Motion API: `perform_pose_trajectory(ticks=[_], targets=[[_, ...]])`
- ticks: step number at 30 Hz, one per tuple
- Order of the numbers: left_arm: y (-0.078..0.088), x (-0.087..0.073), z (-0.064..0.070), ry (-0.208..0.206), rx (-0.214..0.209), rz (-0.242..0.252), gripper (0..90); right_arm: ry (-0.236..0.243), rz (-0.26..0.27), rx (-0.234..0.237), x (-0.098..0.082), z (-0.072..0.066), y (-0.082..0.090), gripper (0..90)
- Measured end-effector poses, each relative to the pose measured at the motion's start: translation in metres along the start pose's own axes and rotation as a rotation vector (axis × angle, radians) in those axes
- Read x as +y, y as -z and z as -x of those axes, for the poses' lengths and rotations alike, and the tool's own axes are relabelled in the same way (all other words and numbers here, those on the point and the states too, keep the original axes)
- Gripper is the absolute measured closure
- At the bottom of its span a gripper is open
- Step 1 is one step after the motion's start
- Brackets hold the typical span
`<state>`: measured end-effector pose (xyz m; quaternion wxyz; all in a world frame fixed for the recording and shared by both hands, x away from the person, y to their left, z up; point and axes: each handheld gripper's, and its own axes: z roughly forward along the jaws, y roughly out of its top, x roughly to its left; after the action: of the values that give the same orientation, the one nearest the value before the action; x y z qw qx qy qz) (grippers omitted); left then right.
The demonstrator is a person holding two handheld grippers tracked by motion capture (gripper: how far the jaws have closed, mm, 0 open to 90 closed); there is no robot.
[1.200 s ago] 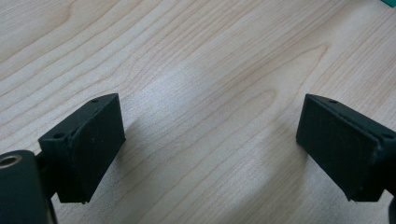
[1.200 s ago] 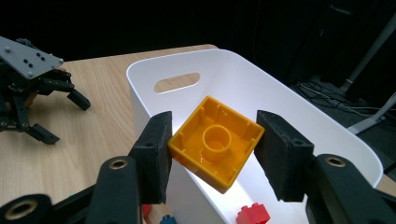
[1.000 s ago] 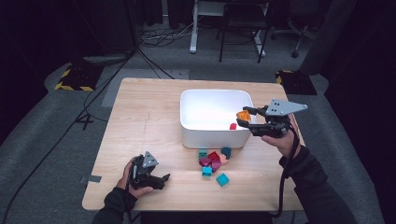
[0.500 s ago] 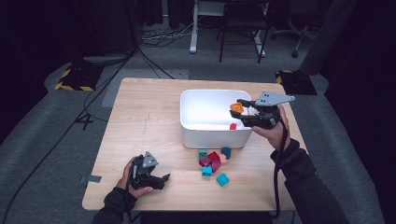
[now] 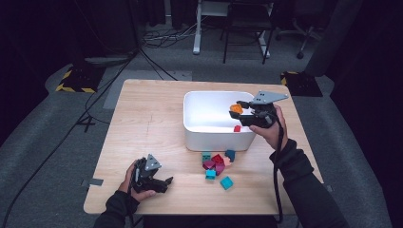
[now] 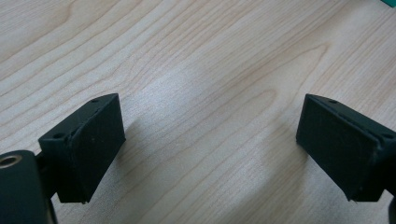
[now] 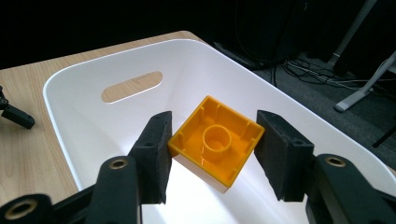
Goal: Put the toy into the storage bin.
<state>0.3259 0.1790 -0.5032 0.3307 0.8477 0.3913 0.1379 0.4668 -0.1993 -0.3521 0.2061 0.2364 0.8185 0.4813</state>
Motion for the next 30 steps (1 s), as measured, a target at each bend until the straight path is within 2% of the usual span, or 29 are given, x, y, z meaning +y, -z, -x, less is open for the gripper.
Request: perform_pose_trajectory(ticks=[7,14,15,21,30], targets=[[0.0000,0.0000,0.0000,0.000,0.000,0.000,8.1,-0.003,-0.018,-0.010,-0.0024,0.0003,-0.0044,47.9],[0.0000,0.0000,0.0000,0.000,0.000,0.000,8.1,-0.026,-0.013,0.010,-0.0048,0.0013,-0.0049,47.7],[0.0000,0.0000,0.0000,0.000,0.000,0.000,8.1,-0.012,-0.011,0.013,-0.0053,0.0018,-0.0049,47.6],[0.0000,0.0000,0.0000,0.000,0.000,0.000,8.1,-0.012,-0.024,0.001,-0.0063,0.0020,-0.0074,40.7],[0.0000,0.0000,0.0000,0.000,0.000,0.000,8.1,-0.011,-0.018,0.007,-0.0071,-0.0007,-0.0035,41.2]])
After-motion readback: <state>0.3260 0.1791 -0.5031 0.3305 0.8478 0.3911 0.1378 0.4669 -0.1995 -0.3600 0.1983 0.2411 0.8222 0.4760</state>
